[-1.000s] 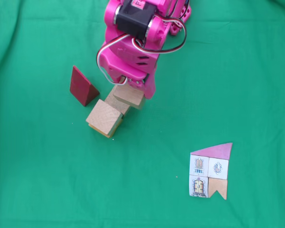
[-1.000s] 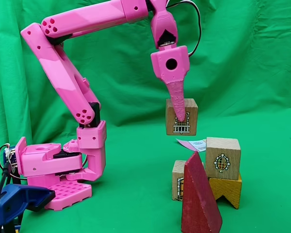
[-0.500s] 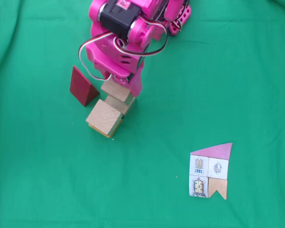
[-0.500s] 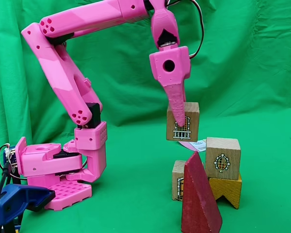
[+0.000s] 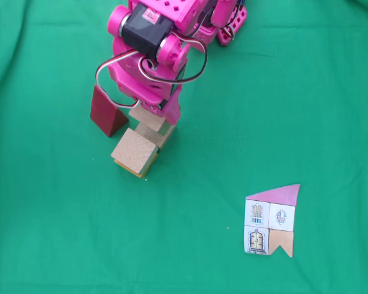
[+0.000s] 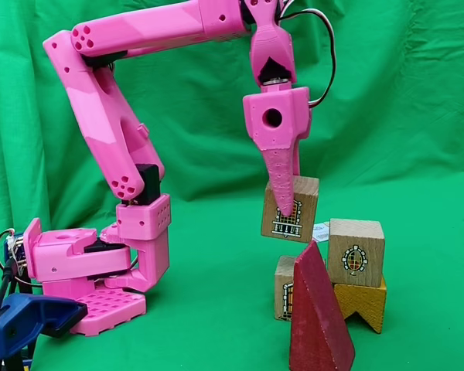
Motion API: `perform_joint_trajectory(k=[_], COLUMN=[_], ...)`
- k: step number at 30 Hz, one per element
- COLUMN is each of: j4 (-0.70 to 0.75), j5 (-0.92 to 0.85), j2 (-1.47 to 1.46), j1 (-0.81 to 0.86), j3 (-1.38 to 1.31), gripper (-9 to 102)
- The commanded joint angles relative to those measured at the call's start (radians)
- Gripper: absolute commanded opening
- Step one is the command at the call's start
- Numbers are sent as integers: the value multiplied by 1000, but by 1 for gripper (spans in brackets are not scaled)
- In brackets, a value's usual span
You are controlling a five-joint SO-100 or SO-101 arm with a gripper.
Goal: Grasp some building blocks and build the house on the picture.
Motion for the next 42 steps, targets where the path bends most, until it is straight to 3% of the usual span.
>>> perform_joint_trajectory(k=[1,10,42], j4=[-9,-146,-140], j5=[6,6,5], j2=[0,0,17], j1=[-3,-3,-5], j3=[-29,-9,-6], gripper=[20,20,20])
